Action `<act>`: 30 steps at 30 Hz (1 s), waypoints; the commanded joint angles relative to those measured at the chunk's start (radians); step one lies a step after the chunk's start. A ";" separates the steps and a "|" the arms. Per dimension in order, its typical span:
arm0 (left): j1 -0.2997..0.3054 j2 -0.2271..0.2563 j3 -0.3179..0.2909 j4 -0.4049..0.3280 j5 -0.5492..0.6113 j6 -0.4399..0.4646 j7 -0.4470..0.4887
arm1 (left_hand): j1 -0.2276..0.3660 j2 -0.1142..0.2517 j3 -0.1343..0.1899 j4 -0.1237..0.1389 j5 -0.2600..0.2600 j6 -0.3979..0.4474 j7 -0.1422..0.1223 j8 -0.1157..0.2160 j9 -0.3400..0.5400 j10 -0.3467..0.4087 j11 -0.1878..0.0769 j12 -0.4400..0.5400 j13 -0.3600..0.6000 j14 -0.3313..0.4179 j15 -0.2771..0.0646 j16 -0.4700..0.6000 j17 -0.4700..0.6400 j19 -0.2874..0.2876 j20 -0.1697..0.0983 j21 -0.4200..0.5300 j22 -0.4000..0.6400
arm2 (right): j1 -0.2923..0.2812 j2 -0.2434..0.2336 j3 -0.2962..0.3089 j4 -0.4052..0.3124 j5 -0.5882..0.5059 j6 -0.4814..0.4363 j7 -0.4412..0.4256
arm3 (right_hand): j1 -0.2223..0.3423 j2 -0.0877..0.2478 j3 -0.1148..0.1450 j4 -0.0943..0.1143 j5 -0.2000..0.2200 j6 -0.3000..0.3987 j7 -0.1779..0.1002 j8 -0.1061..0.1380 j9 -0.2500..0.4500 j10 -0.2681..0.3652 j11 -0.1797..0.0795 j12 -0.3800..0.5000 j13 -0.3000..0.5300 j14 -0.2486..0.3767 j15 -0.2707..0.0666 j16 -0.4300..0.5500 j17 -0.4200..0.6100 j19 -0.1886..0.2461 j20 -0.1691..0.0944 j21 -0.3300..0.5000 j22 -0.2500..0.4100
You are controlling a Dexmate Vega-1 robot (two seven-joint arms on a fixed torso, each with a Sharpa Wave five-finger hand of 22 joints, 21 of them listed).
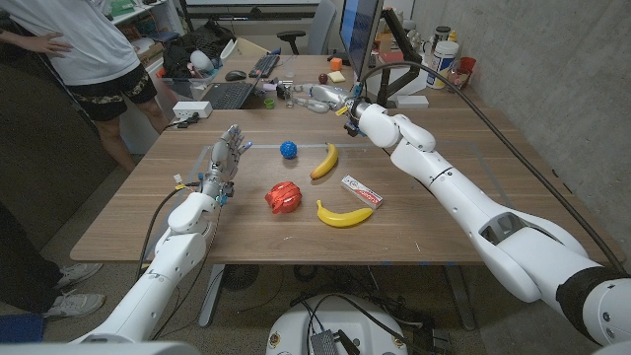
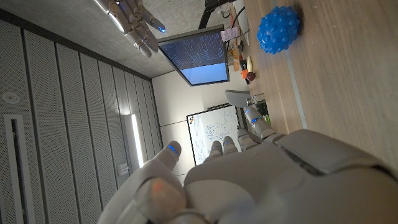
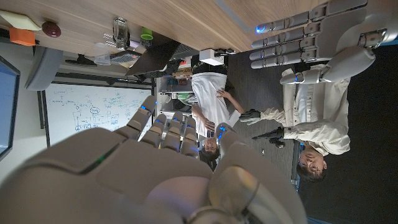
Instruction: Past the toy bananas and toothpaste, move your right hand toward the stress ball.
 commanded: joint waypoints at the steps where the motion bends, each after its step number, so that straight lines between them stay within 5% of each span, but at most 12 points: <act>1: -0.001 0.000 -0.007 0.007 -0.002 0.004 -0.003 | -0.009 0.089 0.005 -0.001 0.000 0.004 0.003 0.006 0.003 -0.007 0.001 0.003 0.005 -0.029 -0.012 0.003 0.002 -0.024 -0.048 -0.003 0.005 | 0.026 0.015 -0.024 0.044 -0.010 0.014 -0.005 | -0.006 0.014 -0.004 0.005 0.001 0.010 -0.003 0.002 0.002 -0.001 -0.001 -0.004 0.003 -0.001 -0.014 0.003 0.001 0.003 -0.071 -0.003 0.001; 30: -0.021 -0.006 -0.004 0.044 0.010 -0.007 -0.008 | -0.010 0.089 0.005 0.000 0.000 0.004 0.002 0.005 0.003 -0.008 0.000 0.003 0.005 -0.029 -0.013 0.002 0.002 -0.023 -0.049 -0.007 0.005 | 0.092 0.052 -0.080 0.169 -0.021 0.057 -0.020 | -0.008 0.021 -0.013 0.015 0.003 0.014 -0.005 0.002 0.002 -0.001 -0.003 -0.004 0.003 -0.003 -0.020 0.004 0.001 0.004 -0.078 -0.012 0.002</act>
